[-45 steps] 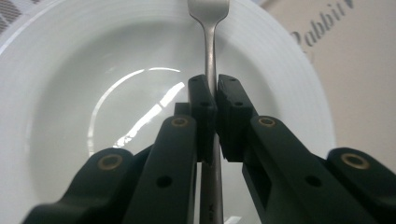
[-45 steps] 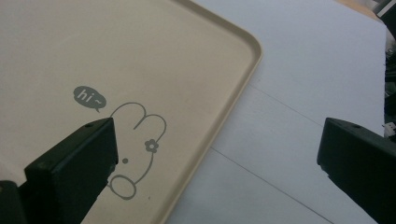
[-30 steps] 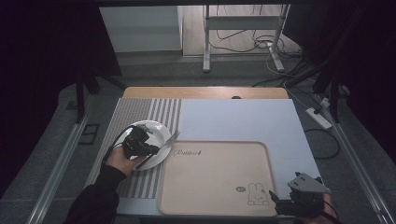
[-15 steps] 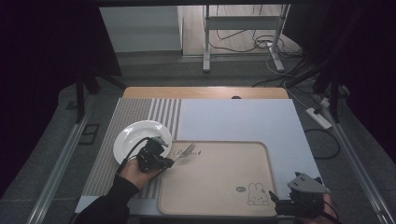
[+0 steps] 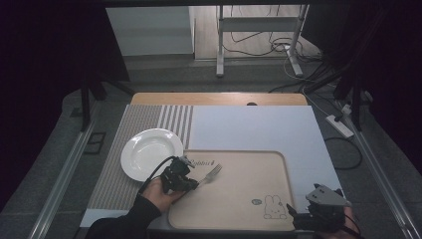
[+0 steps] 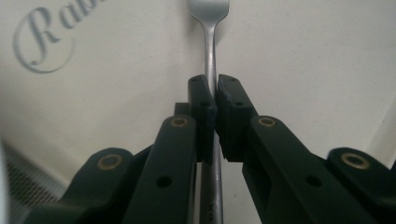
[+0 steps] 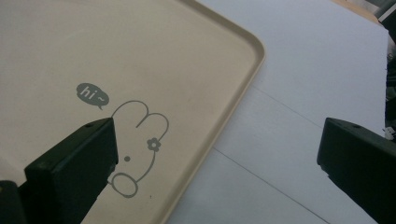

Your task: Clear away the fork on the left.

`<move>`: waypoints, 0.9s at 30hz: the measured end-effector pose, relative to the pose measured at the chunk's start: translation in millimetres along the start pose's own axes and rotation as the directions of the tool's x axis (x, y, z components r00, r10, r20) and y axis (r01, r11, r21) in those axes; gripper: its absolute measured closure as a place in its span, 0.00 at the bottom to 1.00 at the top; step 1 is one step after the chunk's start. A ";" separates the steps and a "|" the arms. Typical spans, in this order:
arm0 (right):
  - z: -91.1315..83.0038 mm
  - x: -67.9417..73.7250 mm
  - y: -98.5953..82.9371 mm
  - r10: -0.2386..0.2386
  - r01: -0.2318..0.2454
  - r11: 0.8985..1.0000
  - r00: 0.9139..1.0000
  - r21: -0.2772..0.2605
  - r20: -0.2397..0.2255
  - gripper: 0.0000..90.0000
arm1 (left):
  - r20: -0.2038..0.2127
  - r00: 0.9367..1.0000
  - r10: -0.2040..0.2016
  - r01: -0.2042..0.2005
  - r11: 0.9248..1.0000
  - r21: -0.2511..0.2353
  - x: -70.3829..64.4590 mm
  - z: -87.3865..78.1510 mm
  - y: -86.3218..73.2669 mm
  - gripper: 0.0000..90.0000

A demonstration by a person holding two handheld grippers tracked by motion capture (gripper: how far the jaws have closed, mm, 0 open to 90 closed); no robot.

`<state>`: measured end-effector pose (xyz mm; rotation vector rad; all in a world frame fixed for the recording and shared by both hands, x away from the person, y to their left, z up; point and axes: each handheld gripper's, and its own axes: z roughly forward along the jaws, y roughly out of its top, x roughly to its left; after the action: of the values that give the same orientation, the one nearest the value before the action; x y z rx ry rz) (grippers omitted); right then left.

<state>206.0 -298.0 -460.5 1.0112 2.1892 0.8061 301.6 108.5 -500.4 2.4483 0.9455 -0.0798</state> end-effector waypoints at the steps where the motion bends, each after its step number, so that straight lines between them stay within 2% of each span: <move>1: 0.0 0.1 0.0 -0.001 0.001 1.000 1.000 0.000 0.001 0.00 | 0.003 1.000 0.003 -0.003 1.000 0.010 -0.9 2.9 0.3 0.94; 6: 0.0 0.1 0.0 -0.001 0.001 1.000 1.000 0.000 -0.001 0.00 | 0.020 1.000 0.024 -0.025 0.999 0.043 -0.9 11.3 0.1 0.93; 8: 0.0 0.3 0.0 -0.002 0.002 1.000 1.000 0.001 -0.001 0.00 | 0.028 0.999 0.027 -0.028 0.999 0.025 -0.7 9.8 1.8 0.88; 10: 0.1 0.4 0.1 -0.003 0.003 1.000 1.000 0.003 -0.001 0.00 | 0.013 0.999 0.046 -0.046 0.999 -0.005 -2.3 6.1 5.5 0.88; 11: 0.2 0.5 0.2 -0.004 0.004 1.000 1.000 0.005 -0.002 0.00 | 0.018 0.998 0.068 -0.068 0.998 -0.019 -4.2 5.0 9.1 0.95; 13: 0.2 0.5 0.2 -0.004 0.004 1.000 1.000 0.005 -0.002 0.00 | 0.019 0.996 0.084 -0.084 0.996 -0.022 -6.0 5.8 11.8 0.98; 18: 0.2 0.6 0.2 -0.005 0.005 1.000 1.000 0.005 -0.002 0.00 | 0.019 0.992 0.127 -0.127 0.992 0.026 -11.0 18.3 19.4 0.99; 21: 0.2 0.5 0.0 -0.004 0.004 1.000 1.000 0.004 -0.001 0.00 | 0.028 0.993 0.116 -0.117 0.993 0.023 -8.8 19.3 19.3 0.99; 25: 0.2 0.6 0.1 -0.005 0.005 1.000 1.000 0.004 -0.001 0.00 | 0.011 0.995 0.100 -0.100 0.995 0.028 -3.0 18.7 18.4 0.99; 27: 0.3 0.8 0.0 -0.005 0.005 1.000 1.000 0.001 0.001 0.00 | -0.014 0.996 0.088 -0.088 0.995 0.043 3.4 18.2 17.4 0.99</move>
<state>205.8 -297.3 -460.9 1.0063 2.1909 0.8017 317.6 90.9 -509.3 2.5297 0.8497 -0.0502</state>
